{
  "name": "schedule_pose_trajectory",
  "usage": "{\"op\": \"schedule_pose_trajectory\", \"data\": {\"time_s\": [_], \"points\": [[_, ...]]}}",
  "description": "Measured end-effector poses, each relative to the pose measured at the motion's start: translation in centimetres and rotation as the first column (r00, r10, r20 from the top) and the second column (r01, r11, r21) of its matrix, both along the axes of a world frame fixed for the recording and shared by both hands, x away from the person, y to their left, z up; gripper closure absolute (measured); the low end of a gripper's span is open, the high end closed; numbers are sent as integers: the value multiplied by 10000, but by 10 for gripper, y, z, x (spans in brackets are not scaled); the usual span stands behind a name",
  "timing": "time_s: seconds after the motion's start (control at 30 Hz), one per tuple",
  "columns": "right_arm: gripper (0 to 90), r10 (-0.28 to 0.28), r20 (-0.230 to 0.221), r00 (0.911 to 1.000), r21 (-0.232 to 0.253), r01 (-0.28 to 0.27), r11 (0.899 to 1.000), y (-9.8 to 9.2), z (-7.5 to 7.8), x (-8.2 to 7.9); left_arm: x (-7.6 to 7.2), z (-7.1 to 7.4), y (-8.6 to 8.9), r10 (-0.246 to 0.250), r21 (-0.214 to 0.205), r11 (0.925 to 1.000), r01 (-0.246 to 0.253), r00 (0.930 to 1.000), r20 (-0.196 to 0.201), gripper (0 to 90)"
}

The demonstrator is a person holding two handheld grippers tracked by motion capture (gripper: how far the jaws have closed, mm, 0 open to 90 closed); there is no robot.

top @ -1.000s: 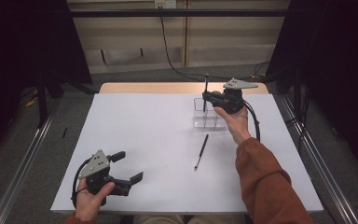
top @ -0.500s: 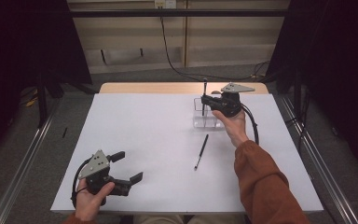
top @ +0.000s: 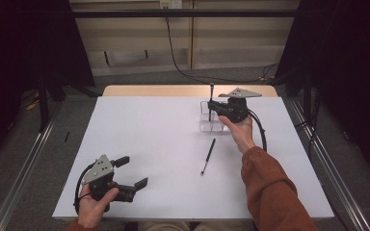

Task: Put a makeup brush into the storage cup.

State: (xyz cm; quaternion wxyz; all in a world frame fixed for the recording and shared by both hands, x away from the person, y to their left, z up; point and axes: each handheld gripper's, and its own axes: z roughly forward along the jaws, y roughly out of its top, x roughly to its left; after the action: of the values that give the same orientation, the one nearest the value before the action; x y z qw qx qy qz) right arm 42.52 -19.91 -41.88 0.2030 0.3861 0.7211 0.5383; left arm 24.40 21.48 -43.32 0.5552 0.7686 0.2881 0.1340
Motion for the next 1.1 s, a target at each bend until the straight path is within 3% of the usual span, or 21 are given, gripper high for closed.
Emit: {"op": "schedule_pose_trajectory", "data": {"time_s": [0.2,0.5,0.67,1.1], "points": [[807,-10,6,10000,50,10,10000,0,0,0,0,0,1,46,13,10000,-45,10000,-33,19],[598,-129,-124,9998,169,131,9998,-3,0,-1,1,-1,0,30,-13,10000,-30,10000,-17,19],[413,-213,-175,9996,254,218,9994,-3,-1,-4,1,0,1,61,4,10000,-61,10000,-20,19],[185,42,-77,10000,551,-38,9985,-10,2,-16,1,0,3,158,-27,9999,-158,9999,30,19]]}}
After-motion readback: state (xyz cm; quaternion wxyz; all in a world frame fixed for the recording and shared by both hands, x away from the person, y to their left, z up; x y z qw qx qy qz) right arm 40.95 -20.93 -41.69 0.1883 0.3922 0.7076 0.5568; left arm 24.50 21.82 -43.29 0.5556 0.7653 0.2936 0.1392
